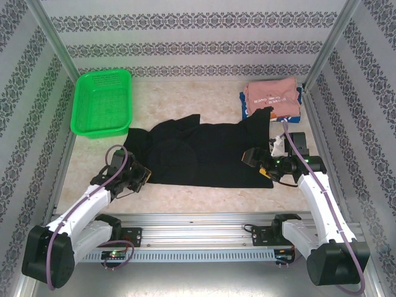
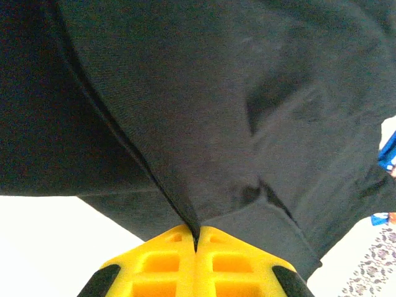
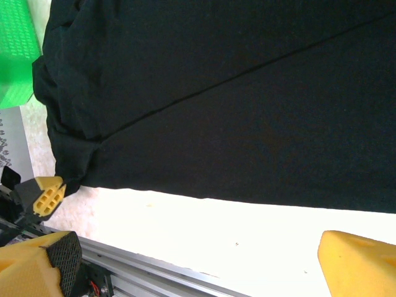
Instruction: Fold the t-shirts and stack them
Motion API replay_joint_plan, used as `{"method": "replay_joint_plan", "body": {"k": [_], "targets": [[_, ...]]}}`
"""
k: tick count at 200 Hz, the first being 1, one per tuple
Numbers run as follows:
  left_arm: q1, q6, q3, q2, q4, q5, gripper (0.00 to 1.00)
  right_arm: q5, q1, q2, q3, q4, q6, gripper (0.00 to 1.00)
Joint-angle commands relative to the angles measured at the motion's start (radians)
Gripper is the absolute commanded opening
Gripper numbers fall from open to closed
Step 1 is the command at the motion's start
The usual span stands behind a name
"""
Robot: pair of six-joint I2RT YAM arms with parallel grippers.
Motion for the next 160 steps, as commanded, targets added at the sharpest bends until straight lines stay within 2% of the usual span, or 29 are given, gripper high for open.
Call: {"method": "replay_joint_plan", "body": {"k": [1,60,105,160], "targets": [[-0.010,0.056,0.079,0.035,-0.029,0.003,0.02,-0.017,0.013,-0.015,0.005,-0.010,0.003,0.98],[-0.008,0.208,0.286,0.303,-0.008,0.025,0.02,-0.018,0.012,-0.002,0.019,-0.014,0.003,0.98],[-0.006,0.335,0.476,0.524,-0.047,0.034,0.02,-0.018,0.011,-0.001,0.016,-0.022,-0.001,0.98],[-0.002,0.450,0.663,0.714,-0.108,0.047,0.02,-0.018,0.011,-0.004,0.009,-0.029,-0.005,0.98]]}}
